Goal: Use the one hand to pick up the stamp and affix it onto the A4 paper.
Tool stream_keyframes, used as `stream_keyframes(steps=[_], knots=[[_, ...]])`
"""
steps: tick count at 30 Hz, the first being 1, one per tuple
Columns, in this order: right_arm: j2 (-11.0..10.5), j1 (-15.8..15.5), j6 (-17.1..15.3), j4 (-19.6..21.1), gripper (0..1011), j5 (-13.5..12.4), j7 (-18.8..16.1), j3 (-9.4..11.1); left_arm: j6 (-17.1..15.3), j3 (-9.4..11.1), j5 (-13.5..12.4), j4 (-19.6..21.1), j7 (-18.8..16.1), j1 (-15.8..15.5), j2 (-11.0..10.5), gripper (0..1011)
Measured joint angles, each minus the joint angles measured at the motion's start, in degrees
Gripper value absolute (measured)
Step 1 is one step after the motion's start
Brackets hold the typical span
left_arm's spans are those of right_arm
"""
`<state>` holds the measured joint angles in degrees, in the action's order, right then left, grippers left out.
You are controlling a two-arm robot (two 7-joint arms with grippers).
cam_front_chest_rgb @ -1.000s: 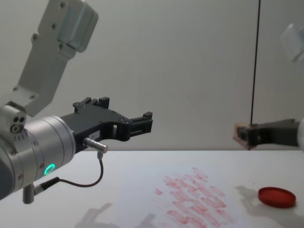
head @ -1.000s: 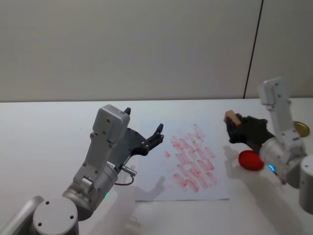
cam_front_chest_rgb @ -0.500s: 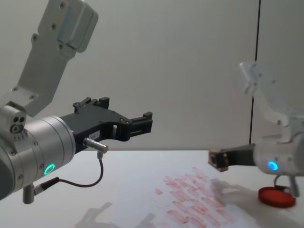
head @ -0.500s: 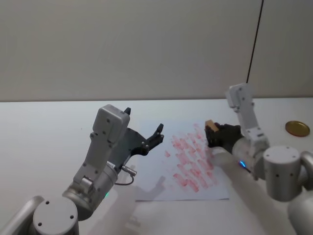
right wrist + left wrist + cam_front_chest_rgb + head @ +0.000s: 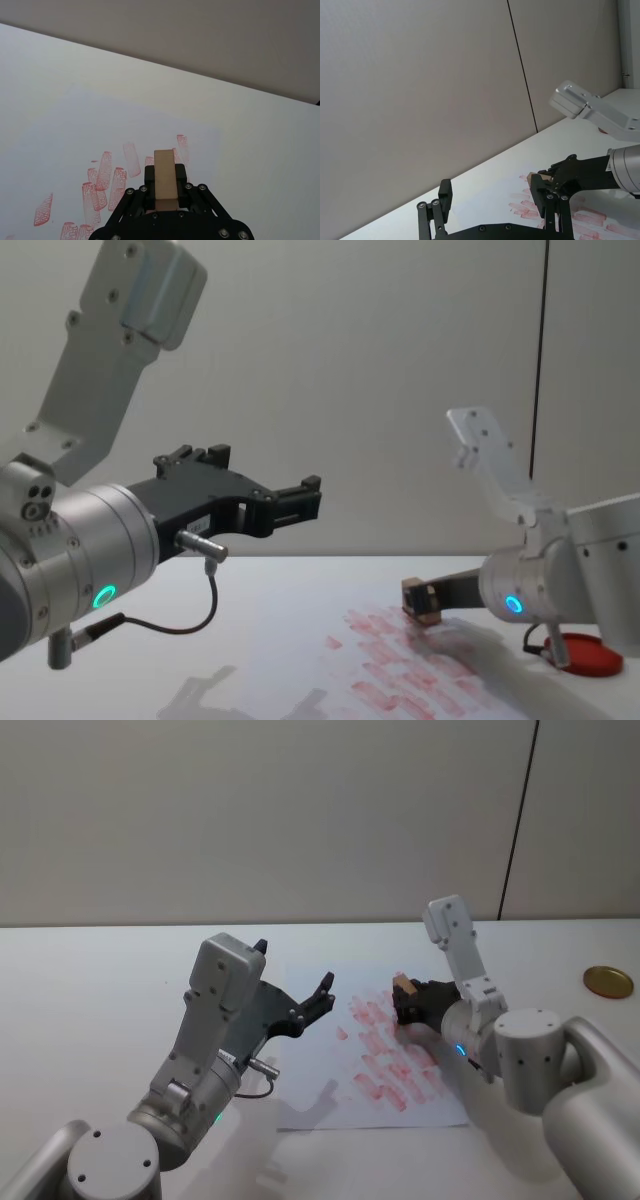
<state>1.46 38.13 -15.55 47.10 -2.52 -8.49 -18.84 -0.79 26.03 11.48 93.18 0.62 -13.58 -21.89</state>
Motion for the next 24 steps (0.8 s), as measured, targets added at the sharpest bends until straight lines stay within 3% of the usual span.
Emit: stream_keyframes(steps=[9, 24], knots=[[1.48, 3.05, -0.29, -5.61, 219, 0.20, 0.84, -0.18, 0.00, 0.00, 0.00, 0.00, 0.00, 0.00, 0.00, 993], [2.48, 5.16, -1.11, -10.21, 219, 0.18, 1.21, -0.02, 0.00, 0.00, 0.00, 0.00, 0.00, 0.00, 0.00, 993]])
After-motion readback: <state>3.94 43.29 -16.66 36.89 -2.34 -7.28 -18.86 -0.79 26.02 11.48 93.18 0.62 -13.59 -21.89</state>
